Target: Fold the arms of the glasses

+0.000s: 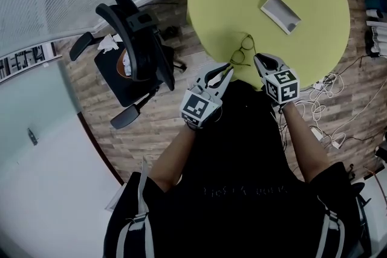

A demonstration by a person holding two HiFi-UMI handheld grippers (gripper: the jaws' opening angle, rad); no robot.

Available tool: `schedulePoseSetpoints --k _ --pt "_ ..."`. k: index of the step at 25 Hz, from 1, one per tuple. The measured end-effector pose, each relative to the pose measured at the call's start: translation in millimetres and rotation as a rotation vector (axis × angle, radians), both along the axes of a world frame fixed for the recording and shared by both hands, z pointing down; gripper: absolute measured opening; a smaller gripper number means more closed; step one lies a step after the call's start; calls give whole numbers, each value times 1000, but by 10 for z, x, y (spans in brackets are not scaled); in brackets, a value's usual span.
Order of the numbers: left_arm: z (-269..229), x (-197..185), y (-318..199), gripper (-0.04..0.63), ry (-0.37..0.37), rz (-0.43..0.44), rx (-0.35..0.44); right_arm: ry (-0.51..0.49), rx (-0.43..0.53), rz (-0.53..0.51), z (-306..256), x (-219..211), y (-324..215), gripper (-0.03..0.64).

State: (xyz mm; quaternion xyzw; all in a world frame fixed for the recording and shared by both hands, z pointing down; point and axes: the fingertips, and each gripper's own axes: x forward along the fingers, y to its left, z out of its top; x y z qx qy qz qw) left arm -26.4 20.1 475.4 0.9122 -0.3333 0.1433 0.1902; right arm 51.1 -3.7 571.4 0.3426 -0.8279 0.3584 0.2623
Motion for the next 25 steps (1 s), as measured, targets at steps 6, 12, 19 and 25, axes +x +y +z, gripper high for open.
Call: schedulePoseSetpoints --k 6,12,19,25 --pt "-102 -56 -11 20 15 -12 33 -21 -30 -7 83 -112 95 34" --pt "-80 -79 27 20 14 -9 24 -48 -61 -7 177 -154 183 34" --pt "-74 -70 109 20 10 -4 15 -62 -84 -28 309 -179 276 34" --pt "-42 -41 168 20 12 -3 0 -46 -82 -68 465 -222 345 34"
